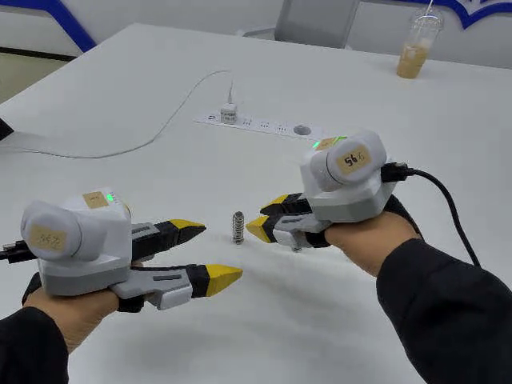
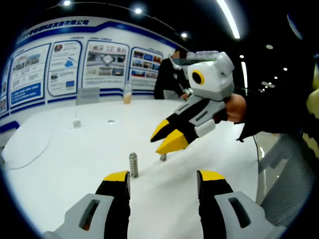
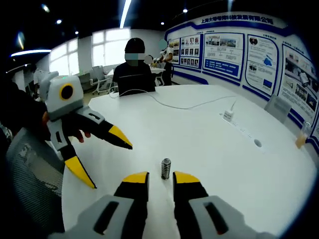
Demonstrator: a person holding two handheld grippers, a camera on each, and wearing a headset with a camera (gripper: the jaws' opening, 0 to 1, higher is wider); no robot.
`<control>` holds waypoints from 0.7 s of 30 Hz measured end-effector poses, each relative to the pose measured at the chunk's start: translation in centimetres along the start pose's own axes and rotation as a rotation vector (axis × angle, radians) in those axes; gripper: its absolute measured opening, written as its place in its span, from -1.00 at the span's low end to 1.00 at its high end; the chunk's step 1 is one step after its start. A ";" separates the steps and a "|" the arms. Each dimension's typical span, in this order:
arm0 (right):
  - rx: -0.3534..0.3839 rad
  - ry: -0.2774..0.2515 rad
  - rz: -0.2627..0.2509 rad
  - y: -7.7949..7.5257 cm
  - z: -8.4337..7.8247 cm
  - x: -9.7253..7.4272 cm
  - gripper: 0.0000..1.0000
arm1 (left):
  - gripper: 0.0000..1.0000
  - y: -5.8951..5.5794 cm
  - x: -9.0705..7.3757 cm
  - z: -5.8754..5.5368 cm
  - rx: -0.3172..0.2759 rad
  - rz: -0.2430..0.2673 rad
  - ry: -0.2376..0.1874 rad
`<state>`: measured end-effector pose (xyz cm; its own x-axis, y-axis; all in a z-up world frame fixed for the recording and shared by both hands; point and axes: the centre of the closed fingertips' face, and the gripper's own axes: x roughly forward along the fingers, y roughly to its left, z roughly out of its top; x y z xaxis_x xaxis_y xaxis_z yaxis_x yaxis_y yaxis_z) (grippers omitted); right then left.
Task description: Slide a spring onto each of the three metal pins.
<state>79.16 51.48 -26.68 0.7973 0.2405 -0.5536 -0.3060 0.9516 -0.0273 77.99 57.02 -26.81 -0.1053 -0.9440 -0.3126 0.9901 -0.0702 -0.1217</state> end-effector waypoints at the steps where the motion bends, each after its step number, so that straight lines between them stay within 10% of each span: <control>1: 0.002 -0.003 0.000 0.1 0.0 -0.2 -0.59 | 0.11 0.0 0.0 0.0 0.000 0.000 0.000; 21: 0.033 -0.042 -0.031 0.3 -1.9 -4.3 -0.53 | 0.18 -0.1 0.0 0.1 0.006 -0.001 0.001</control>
<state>74.67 50.42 -25.91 0.8278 0.2176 -0.5172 -0.2635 0.9645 -0.0158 77.87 56.96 -26.67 -0.1063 -0.9438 -0.3131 0.9905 -0.0730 -0.1161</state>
